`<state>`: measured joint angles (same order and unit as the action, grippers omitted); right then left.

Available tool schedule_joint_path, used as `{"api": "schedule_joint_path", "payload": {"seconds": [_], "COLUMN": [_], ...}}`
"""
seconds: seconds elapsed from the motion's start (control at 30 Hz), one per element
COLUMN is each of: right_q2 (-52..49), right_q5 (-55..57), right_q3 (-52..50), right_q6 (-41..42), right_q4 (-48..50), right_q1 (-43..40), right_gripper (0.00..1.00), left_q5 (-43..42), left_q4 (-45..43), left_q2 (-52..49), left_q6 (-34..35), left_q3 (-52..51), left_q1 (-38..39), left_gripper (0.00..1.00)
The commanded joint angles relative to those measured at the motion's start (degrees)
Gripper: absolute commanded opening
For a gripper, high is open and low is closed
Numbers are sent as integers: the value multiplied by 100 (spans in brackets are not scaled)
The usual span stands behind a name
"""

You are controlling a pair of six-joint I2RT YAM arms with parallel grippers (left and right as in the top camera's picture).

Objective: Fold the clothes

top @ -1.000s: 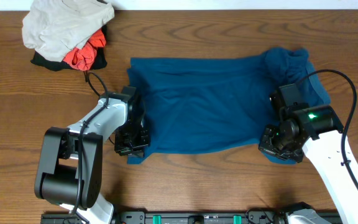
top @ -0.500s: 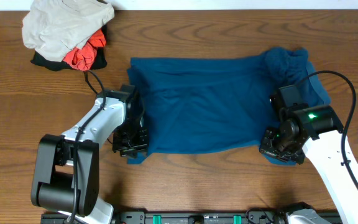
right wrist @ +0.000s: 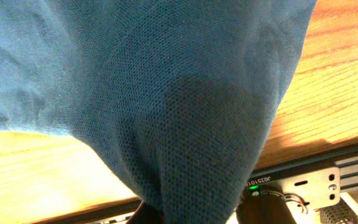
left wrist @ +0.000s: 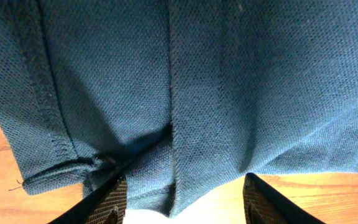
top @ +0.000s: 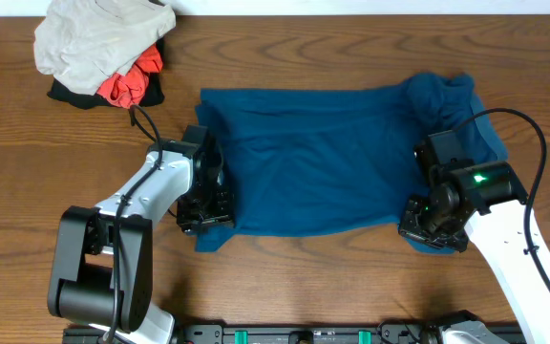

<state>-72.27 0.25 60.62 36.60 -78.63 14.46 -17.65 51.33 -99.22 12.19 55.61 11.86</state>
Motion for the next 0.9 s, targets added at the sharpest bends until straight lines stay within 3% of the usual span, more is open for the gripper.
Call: {"api": "schedule_joint_path", "payload": {"seconds": [0.0,0.37,0.5,0.87], "right_q2": [37,37,37,39], "right_q5": [83,83,83,81], "right_q3": [0,0,0,184], "right_q6": [-68,-68,-68,-262], "right_q4": [-20,7,33,-446], "right_q1": [-20,-20,-20,-24], "right_gripper": [1,1,1,1], "left_q5": [28,7,9,13], "left_q4": [13,37,81,981], "left_q2": [-111,-378,-378,-238], "left_q6": [-9,-9,-11,-13], "left_q3": [-66,-66,-66,459], "left_q1": [13,13,13,7], "left_gripper": [59,26,6,6]}}
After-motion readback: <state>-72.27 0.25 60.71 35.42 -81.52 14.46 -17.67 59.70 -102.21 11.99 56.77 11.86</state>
